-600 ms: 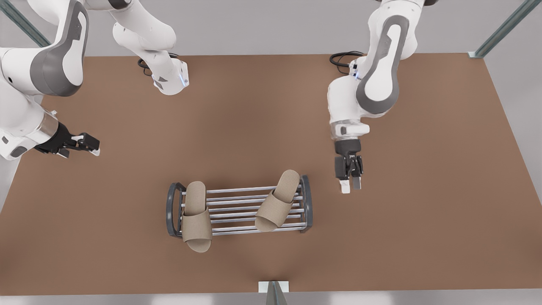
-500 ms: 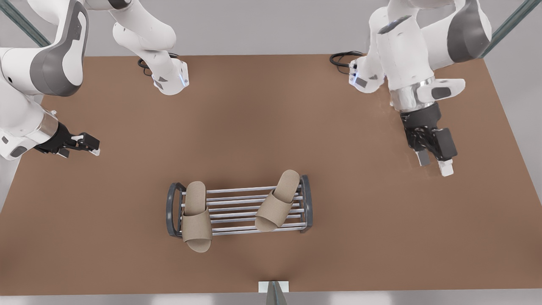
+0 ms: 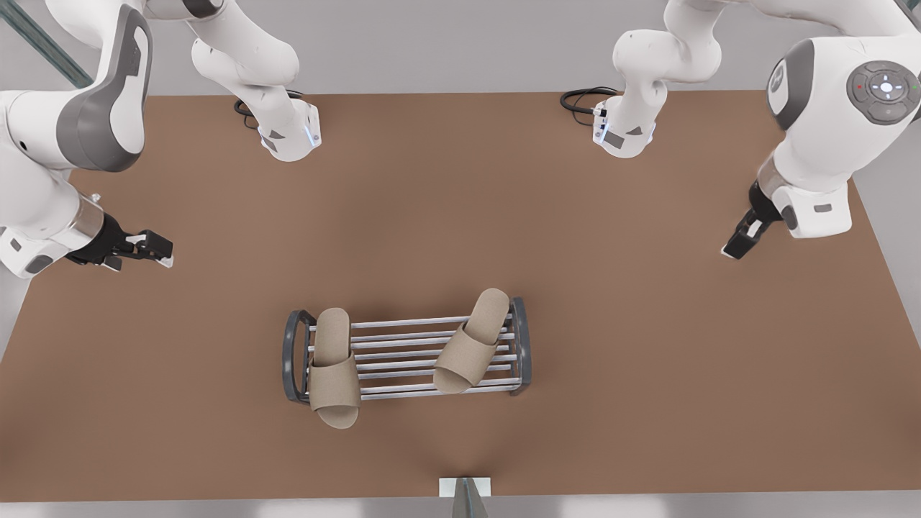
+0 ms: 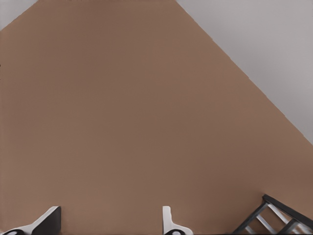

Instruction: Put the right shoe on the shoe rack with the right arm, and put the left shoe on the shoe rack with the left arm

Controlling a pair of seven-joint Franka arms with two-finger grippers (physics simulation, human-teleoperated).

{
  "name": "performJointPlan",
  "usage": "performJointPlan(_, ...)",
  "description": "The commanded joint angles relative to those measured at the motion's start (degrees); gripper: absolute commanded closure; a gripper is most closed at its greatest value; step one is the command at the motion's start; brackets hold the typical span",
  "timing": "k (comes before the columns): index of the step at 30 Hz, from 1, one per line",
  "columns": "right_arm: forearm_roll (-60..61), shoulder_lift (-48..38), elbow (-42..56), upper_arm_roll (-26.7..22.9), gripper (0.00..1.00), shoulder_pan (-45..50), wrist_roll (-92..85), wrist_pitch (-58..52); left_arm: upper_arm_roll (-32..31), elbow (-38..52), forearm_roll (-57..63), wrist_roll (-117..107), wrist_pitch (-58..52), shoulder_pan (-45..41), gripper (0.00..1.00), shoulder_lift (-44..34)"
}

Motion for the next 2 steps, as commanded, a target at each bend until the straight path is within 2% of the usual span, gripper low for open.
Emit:
performJointPlan(1,0.03,-0.02,0.01,0.01,0.00,0.00,-0.29,0.09,-0.11,-0.01,-0.06,61.13,-3.37,-1.35,0.00,-0.01)
performJointPlan(2,0.03,-0.02,0.01,0.01,0.00,0.00,-0.29,0.09,-0.20,-0.18,-0.06,61.05,-3.37,-1.35,0.00,0.08)
